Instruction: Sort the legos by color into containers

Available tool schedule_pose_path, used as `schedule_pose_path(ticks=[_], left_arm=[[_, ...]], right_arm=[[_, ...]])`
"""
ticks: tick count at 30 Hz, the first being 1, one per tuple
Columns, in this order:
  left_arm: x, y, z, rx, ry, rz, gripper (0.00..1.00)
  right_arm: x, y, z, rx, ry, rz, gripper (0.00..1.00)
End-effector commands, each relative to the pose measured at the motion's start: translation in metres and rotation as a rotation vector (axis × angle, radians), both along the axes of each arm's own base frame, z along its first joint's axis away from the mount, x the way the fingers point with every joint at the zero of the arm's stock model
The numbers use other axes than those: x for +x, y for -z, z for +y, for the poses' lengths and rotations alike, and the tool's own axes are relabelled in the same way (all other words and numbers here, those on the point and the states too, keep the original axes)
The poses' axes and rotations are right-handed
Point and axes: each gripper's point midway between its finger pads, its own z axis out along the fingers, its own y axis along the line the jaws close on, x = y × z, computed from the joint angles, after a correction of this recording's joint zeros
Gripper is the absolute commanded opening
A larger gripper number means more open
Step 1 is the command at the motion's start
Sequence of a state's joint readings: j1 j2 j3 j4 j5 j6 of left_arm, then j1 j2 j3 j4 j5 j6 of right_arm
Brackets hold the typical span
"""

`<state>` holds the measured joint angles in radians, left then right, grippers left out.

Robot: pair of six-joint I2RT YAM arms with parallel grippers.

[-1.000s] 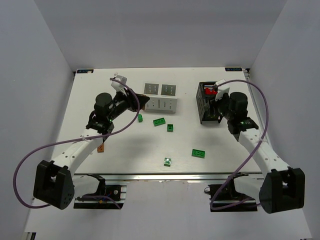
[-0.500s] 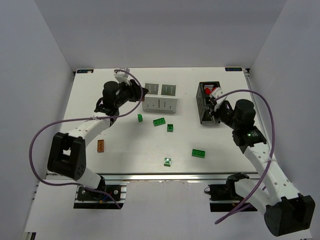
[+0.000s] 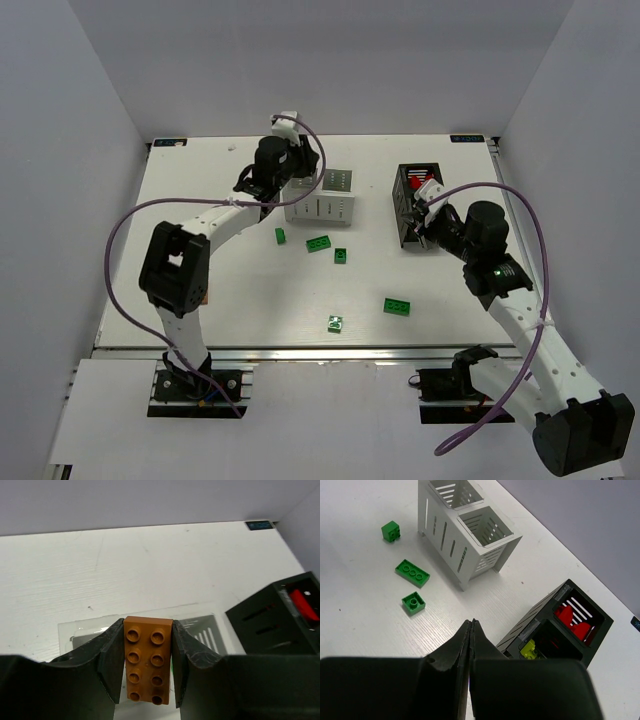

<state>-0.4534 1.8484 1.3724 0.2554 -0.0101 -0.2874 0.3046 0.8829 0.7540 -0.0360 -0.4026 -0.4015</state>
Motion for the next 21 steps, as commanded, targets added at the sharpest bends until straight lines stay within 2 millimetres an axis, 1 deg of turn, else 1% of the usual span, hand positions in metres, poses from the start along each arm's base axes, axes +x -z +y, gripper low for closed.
schedule_pose_path(ticks=[1, 3, 4, 5, 7, 8, 10, 11, 14, 15, 16, 18, 19, 21], left_arm=[[0.015, -0.010, 0.010, 0.034, -0.088, -0.018, 0.03], [0.018, -0.006, 0.007, 0.042, -0.094, -0.011, 0.07], [0.019, -0.007, 0.006, 0.043, -0.096, -0.014, 0.09], [0.020, -0.006, 0.006, 0.047, -0.102, -0.013, 0.13], [0.023, 0.002, 0.004, 0.055, -0.104, 0.005, 0.18], [0.023, 0.004, 0.003, 0.059, -0.103, 0.009, 0.24], [0.023, 0.012, 0.003, 0.072, -0.112, 0.029, 0.32], [0.023, 0.015, 0.004, 0.072, -0.120, 0.037, 0.39], [0.023, 0.019, 0.004, 0.079, -0.122, 0.051, 0.47], [0.022, 0.019, 0.004, 0.077, -0.123, 0.053, 0.53], [0.022, 0.018, 0.004, 0.076, -0.123, 0.054, 0.54], [0.020, 0.013, 0.003, 0.067, -0.116, 0.050, 0.56], [0.018, 0.007, 0.001, 0.063, -0.112, 0.040, 0.59], [0.016, 0.002, 0.000, 0.055, -0.105, 0.032, 0.60]], right_arm=[[-0.003, -0.008, 0.002, 0.003, -0.012, -0.037, 0.00], [-0.004, -0.008, 0.003, 0.003, -0.016, -0.039, 0.00], [-0.004, -0.008, 0.002, 0.003, -0.014, -0.039, 0.00], [-0.004, -0.008, 0.003, 0.003, -0.016, -0.039, 0.00], [-0.004, -0.008, 0.003, 0.002, -0.014, -0.039, 0.00], [-0.004, -0.008, 0.002, 0.002, -0.013, -0.041, 0.00], [-0.004, -0.008, 0.002, 0.002, -0.013, -0.041, 0.00], [-0.004, -0.008, 0.002, 0.001, -0.012, -0.041, 0.00], [-0.003, -0.008, 0.002, 0.001, -0.010, -0.042, 0.00], [-0.003, -0.008, 0.002, 0.001, -0.009, -0.042, 0.00], [-0.003, -0.008, 0.002, 0.001, -0.010, -0.042, 0.00], [-0.003, -0.008, 0.002, 0.000, -0.009, -0.042, 0.00], [-0.004, -0.009, 0.002, 0.000, -0.010, -0.045, 0.00], [-0.004, -0.009, 0.002, 0.000, -0.010, -0.045, 0.00]])
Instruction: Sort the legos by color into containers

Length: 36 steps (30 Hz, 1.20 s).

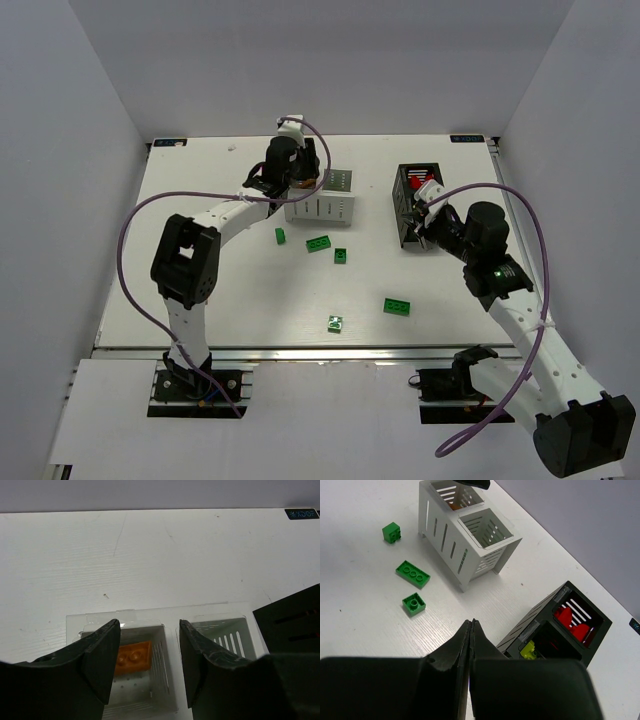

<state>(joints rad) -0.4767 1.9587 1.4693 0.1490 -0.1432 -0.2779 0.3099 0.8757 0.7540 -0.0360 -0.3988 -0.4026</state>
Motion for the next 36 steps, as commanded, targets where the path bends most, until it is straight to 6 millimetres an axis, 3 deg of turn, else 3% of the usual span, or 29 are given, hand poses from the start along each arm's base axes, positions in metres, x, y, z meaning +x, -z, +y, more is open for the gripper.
schedule_pose_path(ticks=[1, 5, 6, 7, 8, 9, 10, 12, 13, 15, 16, 17, 18, 20, 22, 27, 30, 34, 36], left_arm=[[-0.003, -0.040, -0.005, -0.034, 0.009, -0.059, 0.61], [-0.011, -0.054, -0.005, -0.046, 0.021, -0.070, 0.59], [-0.019, -0.075, 0.000, -0.063, 0.021, -0.106, 0.54], [-0.029, -0.064, 0.007, -0.051, 0.012, -0.087, 0.48], [-0.036, -0.069, 0.013, -0.068, -0.005, -0.102, 0.24], [-0.050, -0.093, 0.026, -0.097, -0.027, -0.140, 0.12], [-0.063, -0.066, 0.040, -0.077, -0.067, -0.093, 0.05], [-0.083, -0.056, 0.066, -0.108, -0.142, -0.038, 0.02], [-0.098, -0.050, 0.091, -0.125, -0.194, -0.012, 0.03], [-0.120, -0.024, 0.121, -0.184, -0.299, 0.106, 0.41], [-0.131, -0.027, 0.143, -0.217, -0.365, 0.119, 0.55], [-0.149, 0.001, 0.163, -0.203, -0.464, 0.214, 0.67], [-0.159, 0.008, 0.175, -0.184, -0.512, 0.245, 0.80], [-0.184, 0.023, 0.207, -0.085, -0.658, 0.321, 0.84], [-0.201, 0.035, 0.227, -0.009, -0.750, 0.368, 0.91], [-0.240, 0.066, 0.261, 0.040, -0.947, 0.398, 0.98], [-0.254, 0.091, 0.272, 0.137, -1.011, 0.488, 0.98], [-0.266, 0.117, 0.268, 0.131, -1.014, 0.568, 0.98], [-0.266, 0.121, 0.269, 0.127, -1.020, 0.557, 0.98]], right_arm=[[-0.002, -0.007, 0.000, 0.000, -0.005, -0.038, 0.00], [-0.003, -0.008, 0.001, 0.001, -0.008, -0.041, 0.00], [-0.003, -0.008, 0.001, 0.001, -0.008, -0.041, 0.00], [-0.004, -0.009, 0.001, 0.002, -0.008, -0.044, 0.00], [-0.004, -0.010, 0.001, 0.002, -0.010, -0.046, 0.00], [-0.005, -0.011, 0.001, 0.003, -0.012, -0.048, 0.00], [-0.006, -0.012, 0.001, 0.004, -0.018, -0.047, 0.00], [-0.008, -0.013, 0.003, 0.005, -0.028, -0.044, 0.04], [-0.009, -0.013, 0.004, 0.006, -0.036, -0.042, 0.12], [-0.011, -0.014, 0.005, 0.011, -0.044, -0.036, 0.23], [-0.011, -0.013, 0.006, 0.011, -0.048, -0.033, 0.26], [-0.011, -0.014, 0.006, 0.014, -0.048, -0.033, 0.27], [-0.011, -0.014, 0.006, 0.013, -0.046, -0.032, 0.28], [-0.012, -0.014, 0.007, 0.015, -0.052, -0.031, 0.29], [-0.012, -0.013, 0.008, 0.014, -0.052, -0.031, 0.30], [-0.011, -0.011, 0.008, 0.011, -0.049, -0.024, 0.31], [-0.011, -0.011, 0.009, 0.012, -0.054, -0.024, 0.32], [-0.012, -0.012, 0.009, 0.011, -0.056, -0.029, 0.32], [-0.012, -0.013, 0.009, 0.012, -0.056, -0.032, 0.32]])
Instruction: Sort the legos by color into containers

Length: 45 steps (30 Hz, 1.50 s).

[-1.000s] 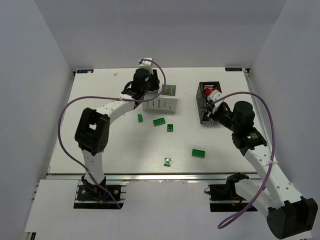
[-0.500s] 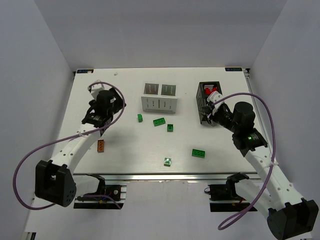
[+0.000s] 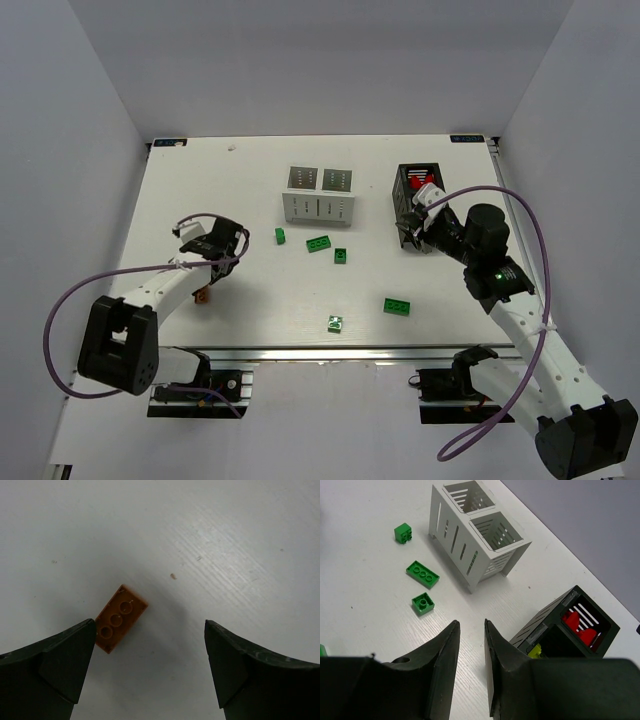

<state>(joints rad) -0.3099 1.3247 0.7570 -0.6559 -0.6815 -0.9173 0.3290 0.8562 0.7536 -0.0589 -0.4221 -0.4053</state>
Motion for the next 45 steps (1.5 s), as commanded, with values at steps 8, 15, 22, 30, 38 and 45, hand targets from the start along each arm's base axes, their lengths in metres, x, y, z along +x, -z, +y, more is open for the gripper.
schedule_pose_path(ticks=[8, 15, 22, 30, 38, 45], left_arm=[[-0.014, 0.027, 0.042, 0.035, -0.138, 0.093, 0.98], [-0.005, 0.051, 0.024, -0.085, -0.016, 0.159, 0.98], [0.003, 0.055, -0.003, -0.204, 0.138, 0.125, 0.95], [0.000, 0.059, -0.037, -0.348, 0.267, 0.117, 0.80], [-0.028, 0.046, -0.025, -0.236, 0.233, 0.149, 0.92], [-0.045, 0.035, -0.025, -0.174, 0.182, 0.177, 0.93]], right_arm=[[-0.004, -0.014, 0.003, 0.013, -0.015, -0.041, 0.33], [-0.008, -0.020, 0.002, 0.020, -0.023, -0.065, 0.33], [-0.008, -0.023, 0.001, 0.021, -0.018, -0.076, 0.33], [-0.005, -0.021, 0.001, 0.016, -0.012, -0.076, 0.34], [-0.003, -0.015, 0.002, 0.009, -0.010, -0.056, 0.34], [-0.003, -0.014, 0.002, 0.005, -0.012, -0.052, 0.34]])
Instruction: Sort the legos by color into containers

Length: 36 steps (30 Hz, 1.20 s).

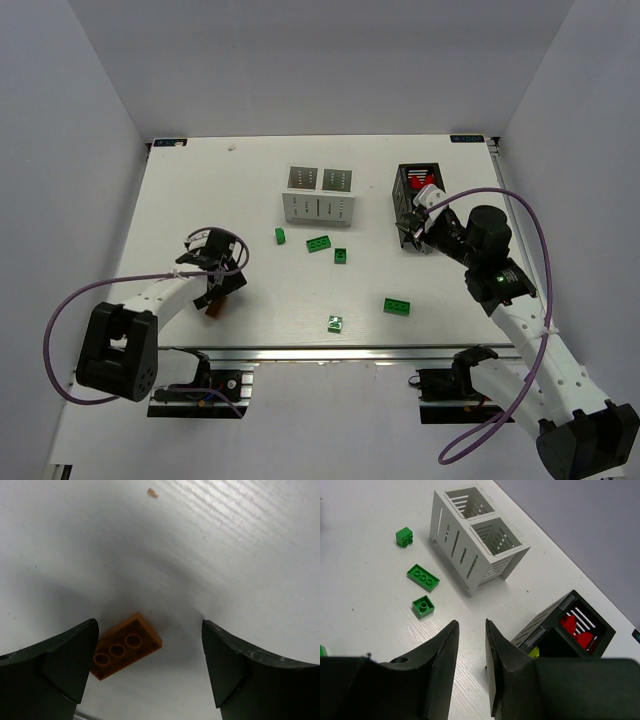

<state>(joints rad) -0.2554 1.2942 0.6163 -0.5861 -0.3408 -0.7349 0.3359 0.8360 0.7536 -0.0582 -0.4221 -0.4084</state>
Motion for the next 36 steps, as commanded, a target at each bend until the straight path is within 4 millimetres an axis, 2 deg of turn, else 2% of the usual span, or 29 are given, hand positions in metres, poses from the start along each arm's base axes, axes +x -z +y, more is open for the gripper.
schedule_pose_path(ticks=[1, 6, 12, 20, 25, 28, 36], left_arm=[[-0.007, -0.014, 0.003, 0.043, -0.028, -0.020, 0.93], [-0.017, -0.017, -0.009, 0.033, 0.016, -0.001, 0.93], [-0.023, -0.020, -0.011, 0.061, 0.040, 0.015, 0.92], [-0.025, -0.008, -0.020, 0.055, 0.079, 0.052, 0.88], [-0.026, -0.005, -0.033, 0.010, 0.133, 0.053, 0.79], [-0.025, -0.008, -0.040, -0.022, 0.164, 0.035, 0.71], [-0.022, -0.018, -0.051, -0.082, 0.195, -0.007, 0.57]], right_arm=[[0.001, -0.007, 0.001, 0.001, -0.005, -0.030, 0.34], [0.001, -0.007, 0.002, 0.000, -0.008, -0.030, 0.34], [0.001, -0.007, 0.002, -0.001, -0.008, -0.032, 0.34], [0.000, -0.009, 0.002, 0.001, -0.010, -0.041, 0.34], [0.000, -0.010, 0.002, 0.001, -0.012, -0.045, 0.34], [0.000, -0.011, 0.002, 0.001, -0.012, -0.047, 0.34], [0.001, -0.010, 0.001, -0.001, -0.009, -0.047, 0.34]])
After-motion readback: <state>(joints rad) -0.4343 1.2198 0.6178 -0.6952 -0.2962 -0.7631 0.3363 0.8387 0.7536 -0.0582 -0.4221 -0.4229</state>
